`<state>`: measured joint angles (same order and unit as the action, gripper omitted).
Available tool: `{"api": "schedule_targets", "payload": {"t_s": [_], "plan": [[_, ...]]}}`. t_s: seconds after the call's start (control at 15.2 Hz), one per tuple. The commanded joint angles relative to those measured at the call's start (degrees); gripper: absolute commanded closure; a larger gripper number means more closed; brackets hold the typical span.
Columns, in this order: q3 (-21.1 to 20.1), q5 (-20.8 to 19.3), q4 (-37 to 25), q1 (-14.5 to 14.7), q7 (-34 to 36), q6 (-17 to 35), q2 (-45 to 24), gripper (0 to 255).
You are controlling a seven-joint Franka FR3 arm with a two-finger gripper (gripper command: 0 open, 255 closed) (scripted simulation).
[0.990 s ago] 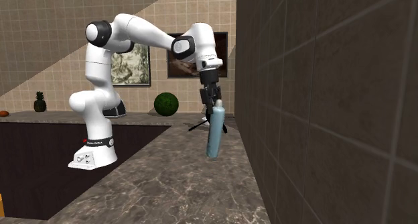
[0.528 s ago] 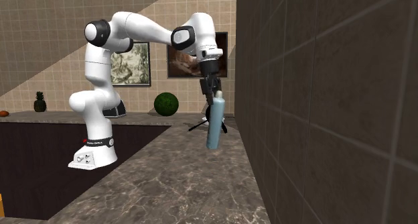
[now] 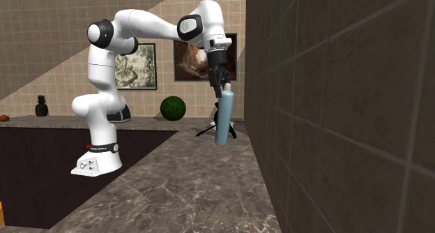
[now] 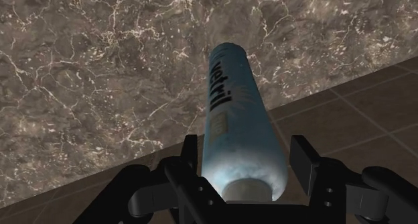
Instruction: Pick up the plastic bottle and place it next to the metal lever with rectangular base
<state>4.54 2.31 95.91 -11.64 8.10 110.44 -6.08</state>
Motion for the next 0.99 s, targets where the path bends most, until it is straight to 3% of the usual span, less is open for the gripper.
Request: {"api": "schedule_targets", "payload": {"t_s": [0.0,0.92], "plan": [[-0.05,-0.04,-1.75,0.06,0.18,-1.60,-0.14,255],[0.04,0.05,-15.19,-0.11,0.40,-13.10,-2.09,255]]}}
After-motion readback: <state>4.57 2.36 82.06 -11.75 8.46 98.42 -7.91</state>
